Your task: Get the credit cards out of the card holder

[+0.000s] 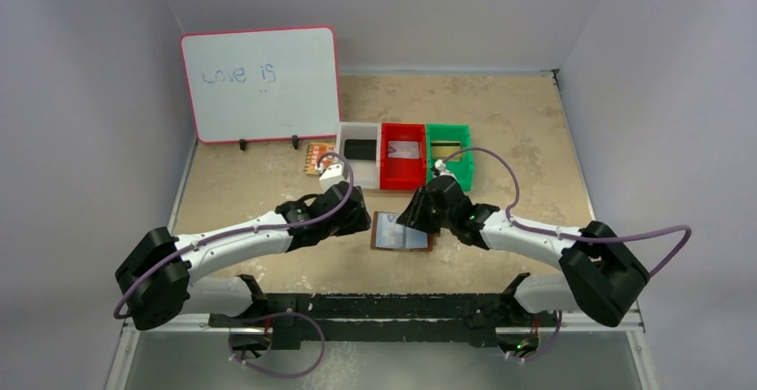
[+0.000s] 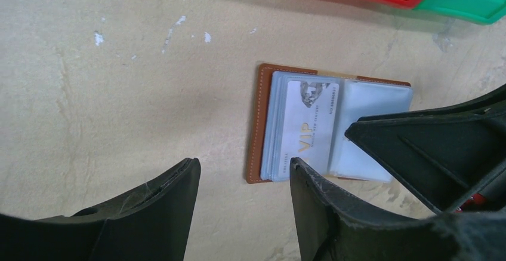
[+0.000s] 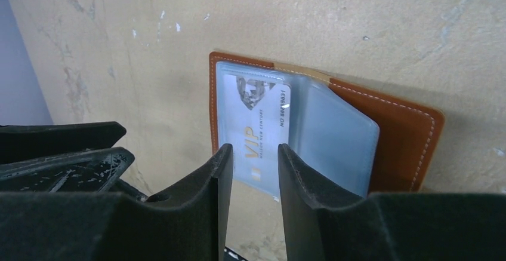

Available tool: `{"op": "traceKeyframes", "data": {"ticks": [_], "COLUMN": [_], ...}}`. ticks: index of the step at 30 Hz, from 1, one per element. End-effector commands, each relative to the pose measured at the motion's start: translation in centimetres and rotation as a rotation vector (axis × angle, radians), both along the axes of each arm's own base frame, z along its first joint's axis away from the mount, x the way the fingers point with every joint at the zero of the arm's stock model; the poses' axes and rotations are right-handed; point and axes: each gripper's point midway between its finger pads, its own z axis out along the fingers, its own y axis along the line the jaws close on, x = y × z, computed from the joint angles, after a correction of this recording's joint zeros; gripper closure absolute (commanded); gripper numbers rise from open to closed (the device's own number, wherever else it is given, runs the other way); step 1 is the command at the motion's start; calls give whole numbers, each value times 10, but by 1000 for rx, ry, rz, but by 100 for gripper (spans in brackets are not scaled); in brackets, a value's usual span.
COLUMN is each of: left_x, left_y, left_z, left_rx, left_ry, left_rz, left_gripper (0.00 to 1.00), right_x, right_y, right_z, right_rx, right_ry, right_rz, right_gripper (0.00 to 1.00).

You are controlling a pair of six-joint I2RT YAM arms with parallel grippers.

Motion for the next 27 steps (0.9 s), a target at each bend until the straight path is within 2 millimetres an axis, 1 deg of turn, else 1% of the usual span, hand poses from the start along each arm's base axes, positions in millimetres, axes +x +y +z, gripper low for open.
{"op": "traceKeyframes", "data": {"ticks": [1,4,6,8,11,12,13,15,18,21,26,27], "left_x": [15,19,19,18,15,13,12,9,3,1,-2,-1], "left_y": [9,14,8,-3,-27,-35,-43,-57,-72,-80,-85,-85], "left_z": [28,43,47,47,38,28,23,14,6,-1,-9,-11], "left_rx": [-16,-50,-81,-91,-108,-104,-109,-110,-92,-74,-59,-54], "left_ry": [-88,-138,-148,-142,-93,-63,-44,-11,10,22,33,37], "left_rz": [104,131,107,57,-32,-63,-87,-129,-175,-194,-207,-208], "left_gripper": [44,44,45,49,55,56,58,60,63,66,69,69], "right_x": [4,1,1,1,0,0,0,-2,-5,-7,-9,-9], "right_y": [9,11,11,10,6,5,3,1,-3,-3,-3,-3], "right_z": [-1,-11,-13,-13,-18,-20,-22,-28,-34,-36,-39,-40], "right_rx": [43,28,29,32,31,32,36,59,110,152,176,176], "right_ry": [-6,27,32,31,38,41,44,58,80,85,97,99], "right_rz": [31,52,51,45,31,28,21,13,9,11,18,20], "right_gripper": [63,63,64,64,64,65,66,67,71,73,77,80]}}
